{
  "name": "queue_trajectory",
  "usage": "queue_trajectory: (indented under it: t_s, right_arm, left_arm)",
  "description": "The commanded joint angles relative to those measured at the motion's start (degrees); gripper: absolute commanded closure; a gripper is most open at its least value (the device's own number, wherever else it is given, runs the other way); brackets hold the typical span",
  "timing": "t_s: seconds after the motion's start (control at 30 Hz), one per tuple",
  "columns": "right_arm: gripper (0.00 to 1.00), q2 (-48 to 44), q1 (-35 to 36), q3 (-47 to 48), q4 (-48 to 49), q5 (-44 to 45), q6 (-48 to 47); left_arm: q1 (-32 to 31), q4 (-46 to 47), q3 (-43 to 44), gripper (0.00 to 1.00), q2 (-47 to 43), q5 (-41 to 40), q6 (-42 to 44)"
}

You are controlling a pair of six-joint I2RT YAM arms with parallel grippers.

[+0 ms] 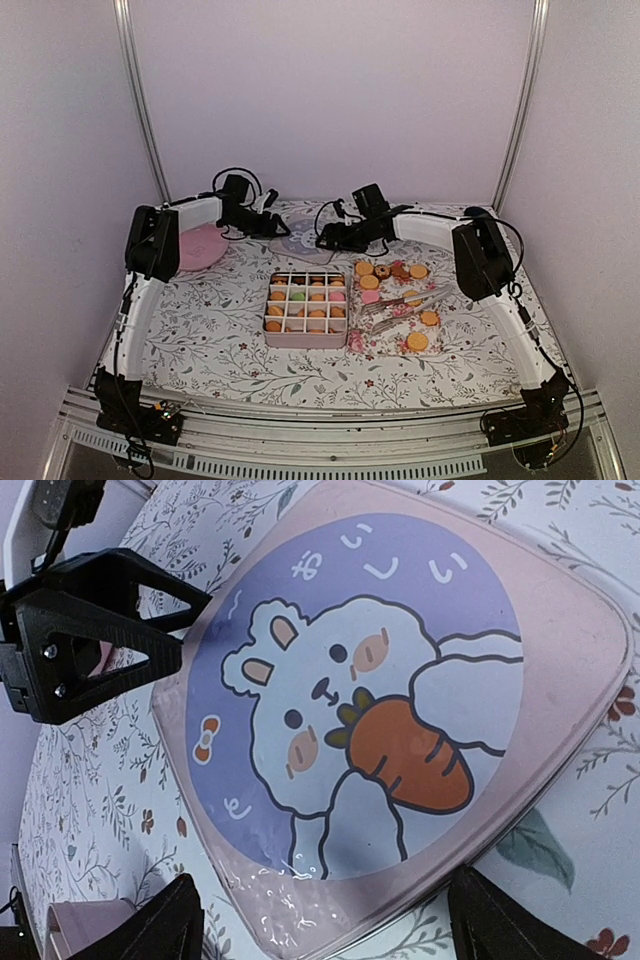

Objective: Pack the cookies
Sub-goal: Move the box lid to the center of the board.

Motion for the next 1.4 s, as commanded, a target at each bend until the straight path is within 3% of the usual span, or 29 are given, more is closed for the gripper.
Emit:
queue_trajectory:
  t_s: [0.0,0.13,0.27,0.6,1.37]
  right_arm:
    - [0.14,-5.6,4.3,-7.3,3.0,-3.0,2.8]
    - [0.14,-11.0,4.3,-13.5,7.3,-2.3,5.1]
    - [0.14,-16.5,4.3,-18.1,11.5,-2.1,6.8]
    - [0.15,-23.9,4.3,-26.4,14.9,-3.8,9.3]
    - [0.15,-36.3,0.7,-50.6,15.9,2.0,10.9]
  left_arm:
    - [-2.6,-2.5,-15.0,0.34,-7.0,5.3,1.0]
    - [-4.1,3.0,-27.0,0.34,-14.6,7.7,1.0]
    - [-5.7,4.4,-31.0,0.34,-17.5,8.6,1.3]
    - [-7.1,6.5,-31.5,0.35,-17.4,10.4,-0.1]
    - [-13.9,4.1,-26.3,0.36,-12.6,13.3,3.2]
